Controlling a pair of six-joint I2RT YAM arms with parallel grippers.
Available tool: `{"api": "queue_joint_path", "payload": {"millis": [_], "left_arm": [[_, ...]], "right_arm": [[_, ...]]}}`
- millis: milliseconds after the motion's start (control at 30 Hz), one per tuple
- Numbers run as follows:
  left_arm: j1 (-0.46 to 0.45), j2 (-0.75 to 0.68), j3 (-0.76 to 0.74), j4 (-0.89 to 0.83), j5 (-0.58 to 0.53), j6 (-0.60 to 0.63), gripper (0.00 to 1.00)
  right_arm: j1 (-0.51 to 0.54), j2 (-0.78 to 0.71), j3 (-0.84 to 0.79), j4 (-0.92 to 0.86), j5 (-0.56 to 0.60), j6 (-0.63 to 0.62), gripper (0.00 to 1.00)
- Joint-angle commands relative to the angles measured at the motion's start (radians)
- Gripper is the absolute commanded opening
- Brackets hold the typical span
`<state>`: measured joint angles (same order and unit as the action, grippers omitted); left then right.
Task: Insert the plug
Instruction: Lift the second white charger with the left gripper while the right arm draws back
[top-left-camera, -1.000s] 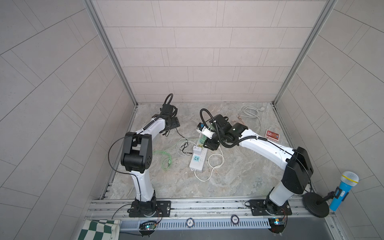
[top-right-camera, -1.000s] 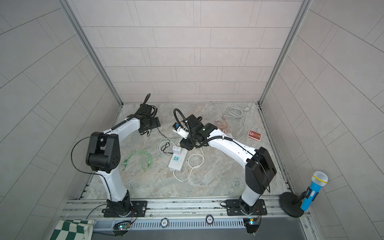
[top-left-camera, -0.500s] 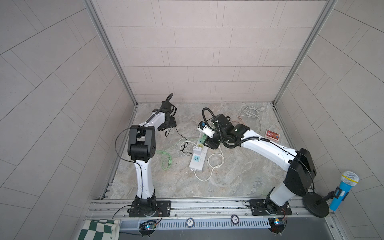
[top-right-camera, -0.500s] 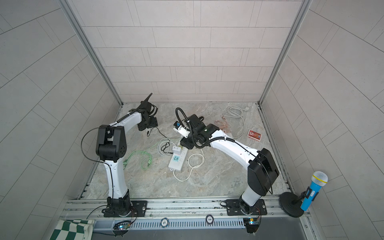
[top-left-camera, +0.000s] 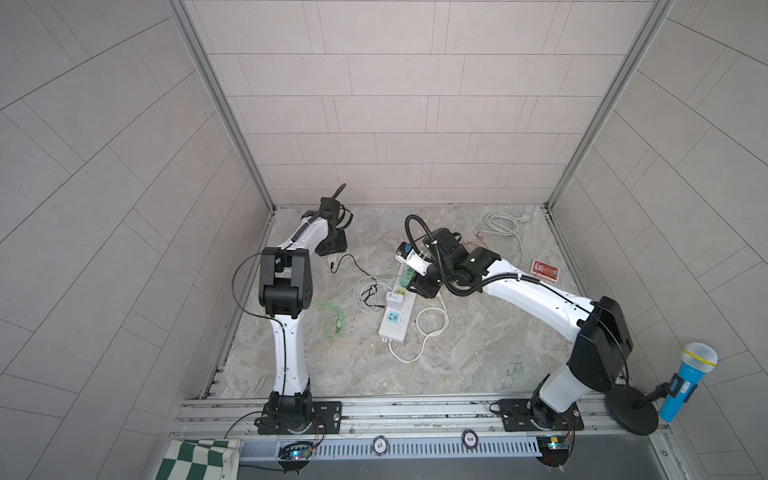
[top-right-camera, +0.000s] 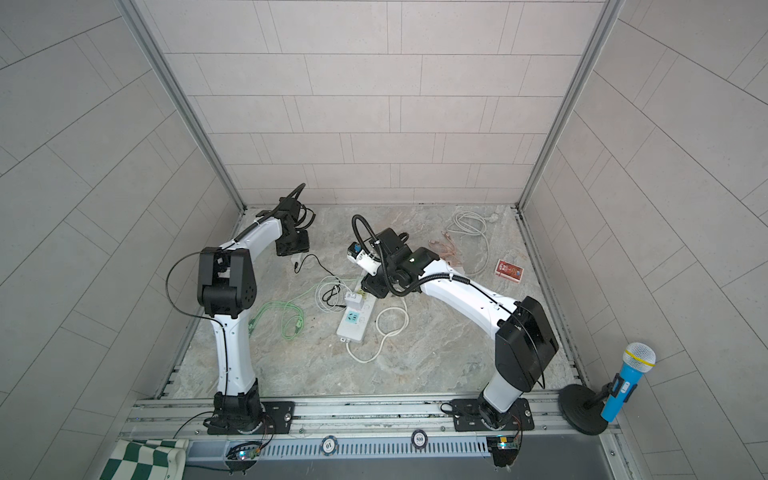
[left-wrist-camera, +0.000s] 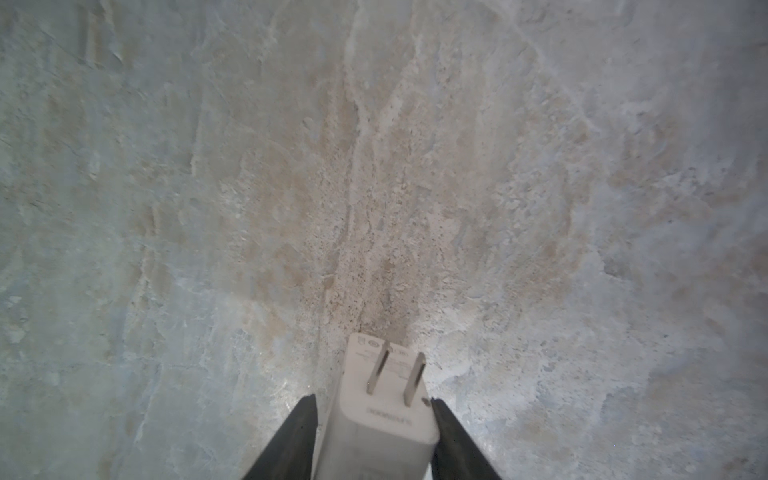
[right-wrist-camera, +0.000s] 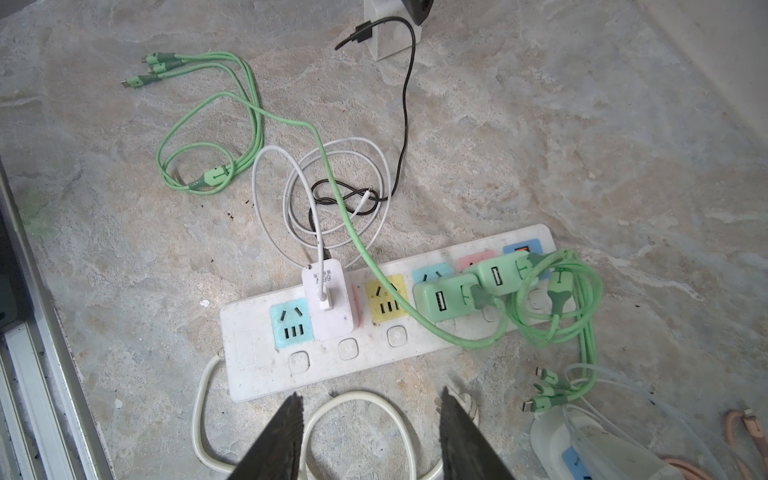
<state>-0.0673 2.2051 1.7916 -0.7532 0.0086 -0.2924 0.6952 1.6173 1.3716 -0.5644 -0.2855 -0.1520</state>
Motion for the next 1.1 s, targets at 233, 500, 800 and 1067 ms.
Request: {"api": "queue_joint_path", "payload": {"millis": [233, 500, 800, 1067], "left_arm": [[0.006, 0.027, 0.014, -0.064, 0.038, 0.019, 0.22], [0.018, -0.082, -0.046, -0.004, 0.214, -0.044, 0.00], [0.019, -0.411, -0.373, 0.332, 0.551, -0.335, 0.00], [-0.012, -0.578, -0.592, 0.501, 0.740, -0.547, 0.00]], "right_arm": [[-0.006, -0.016, -0.003, -0.002, -0.016, 0.007, 0.52], [-0.006, -0.056, -0.015, 0.030, -0.004, 0.016, 0.52], [0.000, -0.246, -0.229, 0.364, -0.057, 0.120, 0.51], [0.125, -0.286, -0.381, 0.635, 0.090, 0.068, 0.45]]}}
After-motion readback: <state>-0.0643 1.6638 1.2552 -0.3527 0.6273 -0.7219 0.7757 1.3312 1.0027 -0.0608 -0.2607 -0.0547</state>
